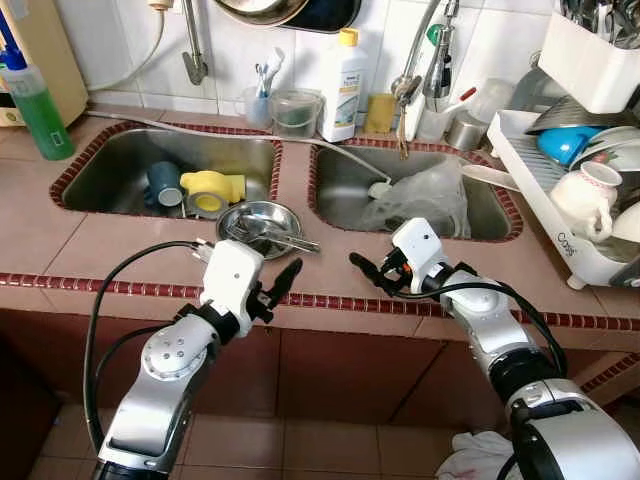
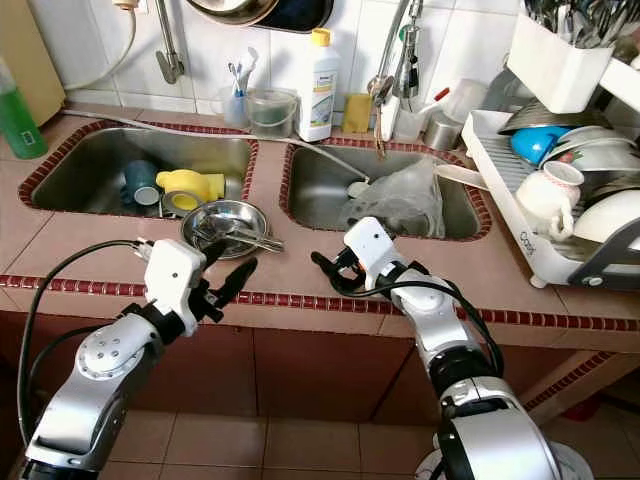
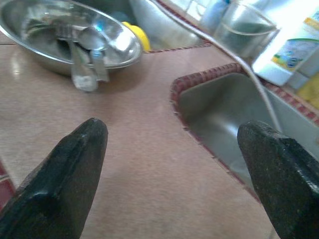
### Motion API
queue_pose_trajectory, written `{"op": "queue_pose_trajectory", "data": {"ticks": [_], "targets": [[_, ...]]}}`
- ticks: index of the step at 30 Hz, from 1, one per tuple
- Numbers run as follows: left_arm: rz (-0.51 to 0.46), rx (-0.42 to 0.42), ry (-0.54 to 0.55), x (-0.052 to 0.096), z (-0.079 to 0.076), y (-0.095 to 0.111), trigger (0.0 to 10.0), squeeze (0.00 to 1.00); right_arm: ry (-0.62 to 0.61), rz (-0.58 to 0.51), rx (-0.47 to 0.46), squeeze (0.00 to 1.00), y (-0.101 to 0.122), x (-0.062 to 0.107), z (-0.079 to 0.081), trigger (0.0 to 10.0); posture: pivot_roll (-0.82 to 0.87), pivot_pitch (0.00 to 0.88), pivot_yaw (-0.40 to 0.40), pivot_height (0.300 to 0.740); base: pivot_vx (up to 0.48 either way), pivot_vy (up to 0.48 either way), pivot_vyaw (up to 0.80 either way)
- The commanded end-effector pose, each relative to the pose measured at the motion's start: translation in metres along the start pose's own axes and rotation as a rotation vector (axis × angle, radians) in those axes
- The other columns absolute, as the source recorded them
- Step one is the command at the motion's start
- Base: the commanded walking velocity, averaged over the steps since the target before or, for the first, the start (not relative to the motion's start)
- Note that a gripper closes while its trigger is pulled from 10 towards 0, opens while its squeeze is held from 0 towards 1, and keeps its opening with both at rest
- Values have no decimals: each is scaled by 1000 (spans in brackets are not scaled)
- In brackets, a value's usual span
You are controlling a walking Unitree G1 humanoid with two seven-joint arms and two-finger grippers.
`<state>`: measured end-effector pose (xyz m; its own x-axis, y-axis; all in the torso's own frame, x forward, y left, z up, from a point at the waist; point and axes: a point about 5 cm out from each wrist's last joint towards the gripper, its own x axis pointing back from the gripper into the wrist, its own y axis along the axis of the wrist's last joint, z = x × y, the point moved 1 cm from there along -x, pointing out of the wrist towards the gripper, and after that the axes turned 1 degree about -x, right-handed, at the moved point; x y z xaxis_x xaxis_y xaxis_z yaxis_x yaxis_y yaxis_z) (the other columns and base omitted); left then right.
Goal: Kitchen organization
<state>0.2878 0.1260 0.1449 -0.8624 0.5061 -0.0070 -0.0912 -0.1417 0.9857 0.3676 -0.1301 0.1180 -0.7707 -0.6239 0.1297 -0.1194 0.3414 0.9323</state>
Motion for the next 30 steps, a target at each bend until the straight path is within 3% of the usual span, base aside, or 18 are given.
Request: {"op": "queue_pose_trajectory", "data": {"ticks": [1, 14, 30], "targets": [[-11, -9, 0, 2, 0, 5, 10000, 0, 32, -4, 20, 0, 4, -3, 1, 10000, 141, 2, -75, 740, 0, 0, 0], [-21, -20, 23, 4, 9, 11, 10000, 0, 118, 29, 13, 0, 5, -15, 14, 10000, 153, 16, -80, 740, 0, 0, 0], [-31, -2, 17, 4, 2, 14, 10000, 0, 59, 33, 6, 0, 18, -26, 4, 10000, 162, 27, -82, 740, 0, 0, 0]]}}
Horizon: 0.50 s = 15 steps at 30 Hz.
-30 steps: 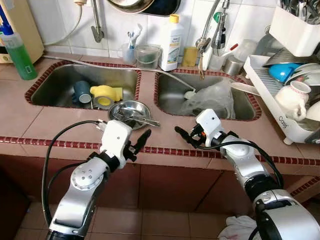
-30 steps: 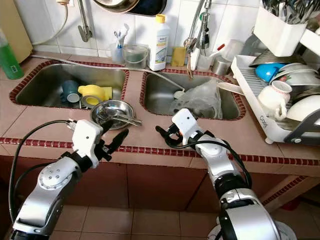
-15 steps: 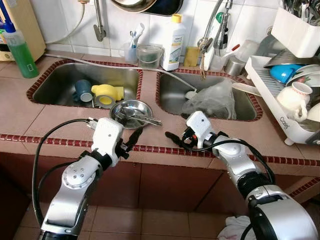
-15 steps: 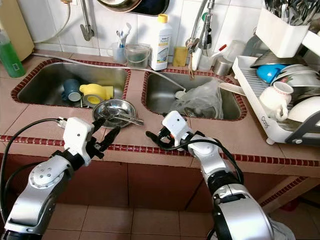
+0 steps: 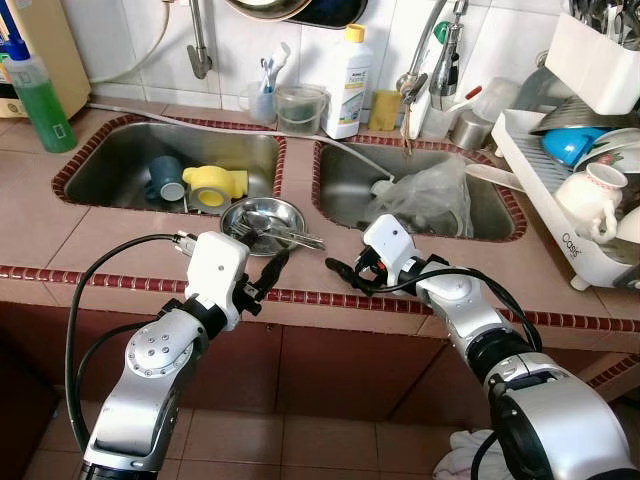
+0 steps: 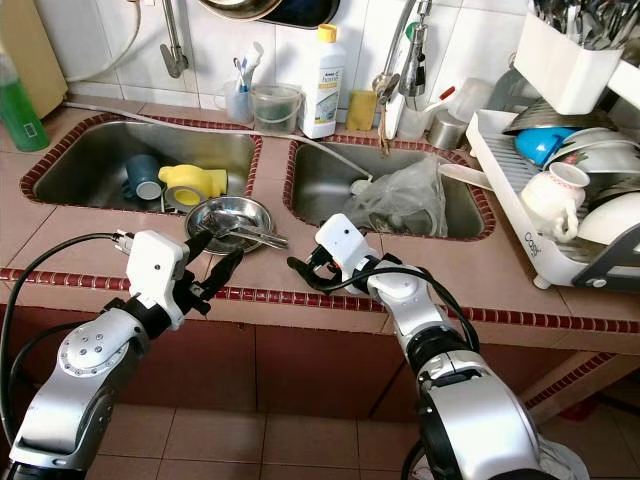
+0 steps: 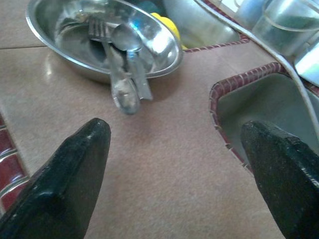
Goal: Kitchen organization
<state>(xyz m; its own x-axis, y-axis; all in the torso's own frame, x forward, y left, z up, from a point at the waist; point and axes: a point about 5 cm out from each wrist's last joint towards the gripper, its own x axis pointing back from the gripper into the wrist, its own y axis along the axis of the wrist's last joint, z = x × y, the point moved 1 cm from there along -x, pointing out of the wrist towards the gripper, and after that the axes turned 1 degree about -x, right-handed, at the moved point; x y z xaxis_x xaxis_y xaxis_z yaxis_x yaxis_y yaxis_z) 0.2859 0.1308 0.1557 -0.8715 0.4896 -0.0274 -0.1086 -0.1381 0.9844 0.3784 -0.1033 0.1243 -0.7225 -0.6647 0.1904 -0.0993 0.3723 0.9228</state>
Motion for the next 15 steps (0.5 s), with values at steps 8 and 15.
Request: {"op": "queue_pose_trajectory", "data": {"ticks": [8, 15], "targets": [[-19, 2, -4, -1, -4, 7, 10000, 0, -39, -22, -30, 0, 13, -6, -8, 9882, 170, 35, -79, 740, 0, 0, 0], [-19, 2, -1, 0, -4, 8, 10000, 0, -44, -31, -49, 0, 17, -11, -5, 2431, 174, 37, -80, 740, 0, 0, 0]]}}
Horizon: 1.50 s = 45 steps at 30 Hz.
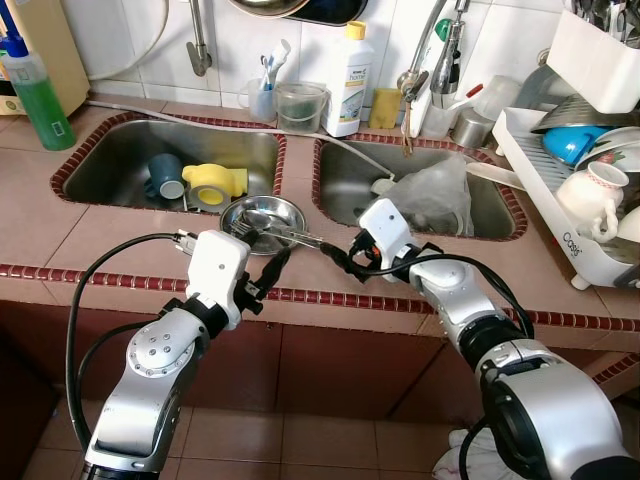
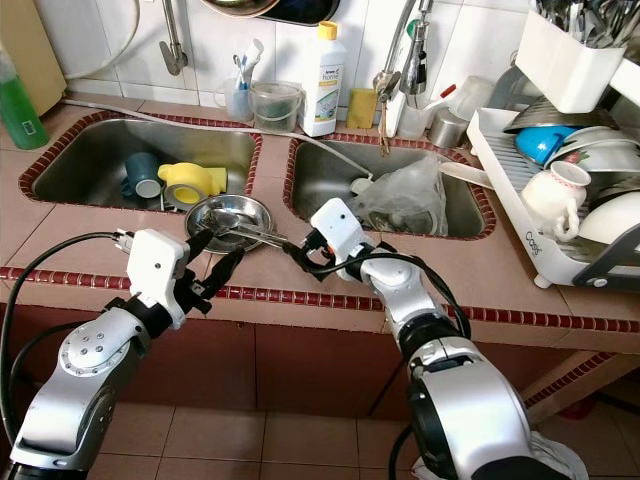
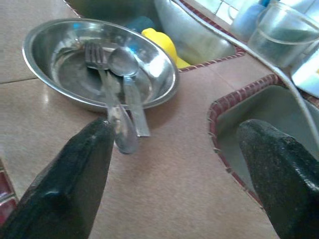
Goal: Kitchen organization
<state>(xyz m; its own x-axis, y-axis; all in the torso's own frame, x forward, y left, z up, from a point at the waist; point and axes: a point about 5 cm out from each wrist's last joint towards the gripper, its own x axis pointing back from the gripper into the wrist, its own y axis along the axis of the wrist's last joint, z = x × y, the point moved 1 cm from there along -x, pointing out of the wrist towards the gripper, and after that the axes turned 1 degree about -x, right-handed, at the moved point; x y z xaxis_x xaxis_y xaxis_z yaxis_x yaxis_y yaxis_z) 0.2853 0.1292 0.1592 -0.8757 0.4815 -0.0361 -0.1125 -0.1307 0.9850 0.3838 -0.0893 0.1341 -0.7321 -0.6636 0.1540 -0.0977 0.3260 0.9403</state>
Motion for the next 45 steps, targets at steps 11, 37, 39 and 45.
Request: {"op": "queue_pose_trajectory", "data": {"ticks": [11, 37, 39, 45], "targets": [[-12, -6, -2, 3, -3, 7, 10000, 0, -23, 15, -83, 0, -7, 0, 2, 0, 199, 51, -85, 740, 0, 0, 0], [-9, -13, 5, 7, -3, 11, 10000, 0, 30, 0, -151, 0, -12, 0, 11, 0, 219, 64, -82, 740, 0, 0, 0], [-8, -12, 7, 7, -3, 12, 10000, 0, 36, -1, -164, 0, -11, -1, 12, 0, 221, 65, -85, 740, 0, 0, 0], [-8, -11, 13, 8, -3, 11, 10000, 0, 39, -14, -203, 1000, -10, -1, 13, 10000, 220, 64, -87, 740, 0, 0, 0]]}}
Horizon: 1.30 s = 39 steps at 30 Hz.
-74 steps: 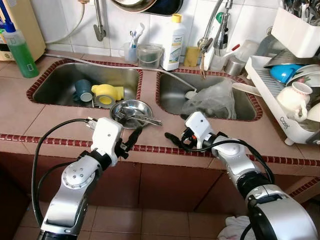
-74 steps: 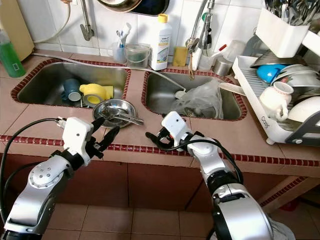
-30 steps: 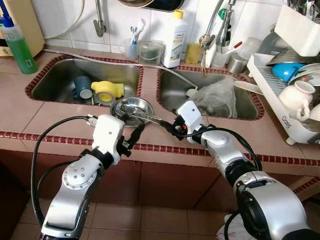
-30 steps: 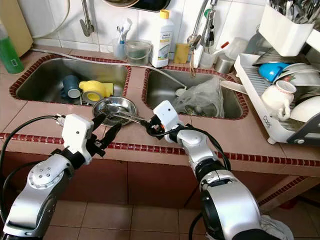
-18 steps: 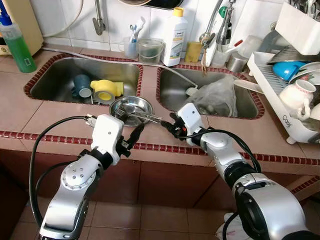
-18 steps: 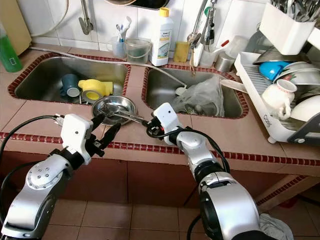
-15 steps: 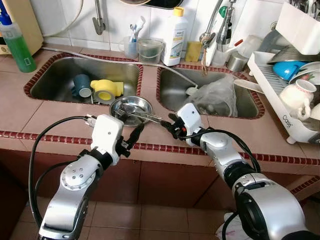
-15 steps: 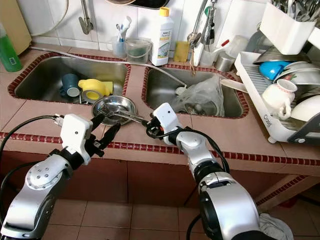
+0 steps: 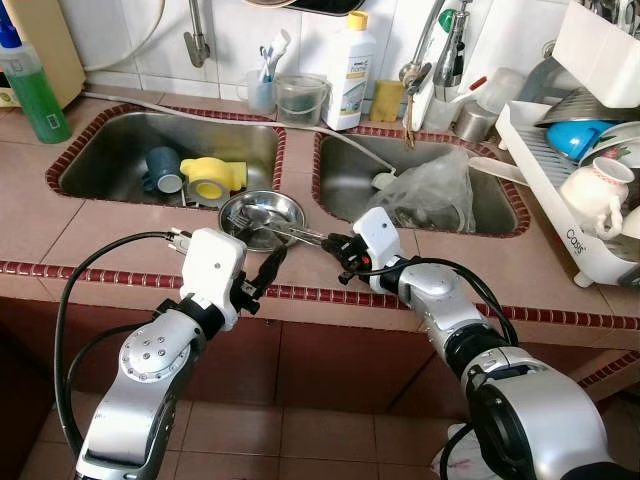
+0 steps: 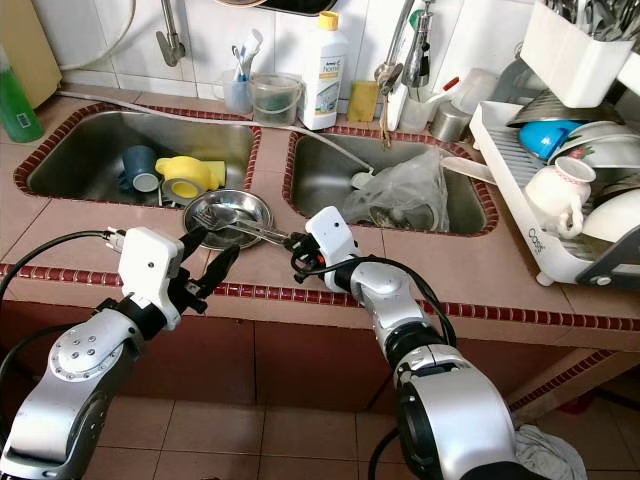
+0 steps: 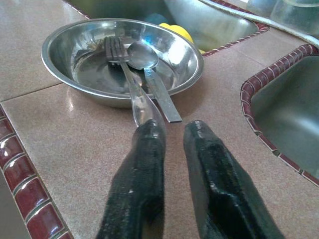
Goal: Kitchen organization
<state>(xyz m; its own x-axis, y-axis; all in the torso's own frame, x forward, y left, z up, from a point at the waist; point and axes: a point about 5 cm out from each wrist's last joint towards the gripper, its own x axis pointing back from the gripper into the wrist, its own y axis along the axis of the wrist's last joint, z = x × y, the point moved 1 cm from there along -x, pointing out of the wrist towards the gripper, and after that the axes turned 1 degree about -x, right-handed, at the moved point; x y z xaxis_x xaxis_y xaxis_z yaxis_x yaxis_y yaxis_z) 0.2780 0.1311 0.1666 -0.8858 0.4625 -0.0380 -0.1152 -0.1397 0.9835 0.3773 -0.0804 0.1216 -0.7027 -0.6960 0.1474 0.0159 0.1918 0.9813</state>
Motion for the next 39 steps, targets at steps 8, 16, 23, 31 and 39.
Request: {"op": "queue_pose_trajectory", "data": {"ticks": [8, 16, 23, 31, 39], "targets": [[-13, 3, -12, -2, -3, 4, 10000, 0, 40, -30, -18, 1000, 1, 2, 1, 10000, 208, 61, -83, 740, 0, 0, 0], [-19, 8, -22, -4, -6, 6, 10000, 0, 77, -29, -20, 1000, -3, 4, 5, 10000, 200, 68, -79, 740, 0, 0, 0], [-24, 3, -56, -5, -12, 8, 10000, 0, 61, -44, -21, 1000, 0, 4, 2, 10000, 205, 92, -82, 740, 0, 0, 0], [-24, 4, -73, -5, -17, 9, 10000, 0, 24, -57, 19, 1000, 8, 4, -5, 10000, 210, 111, -86, 740, 0, 0, 0], [-24, 4, -76, -3, -19, 10, 10000, 0, 38, -45, 41, 0, 11, 2, -5, 10000, 227, 118, -95, 740, 0, 0, 0]]}}
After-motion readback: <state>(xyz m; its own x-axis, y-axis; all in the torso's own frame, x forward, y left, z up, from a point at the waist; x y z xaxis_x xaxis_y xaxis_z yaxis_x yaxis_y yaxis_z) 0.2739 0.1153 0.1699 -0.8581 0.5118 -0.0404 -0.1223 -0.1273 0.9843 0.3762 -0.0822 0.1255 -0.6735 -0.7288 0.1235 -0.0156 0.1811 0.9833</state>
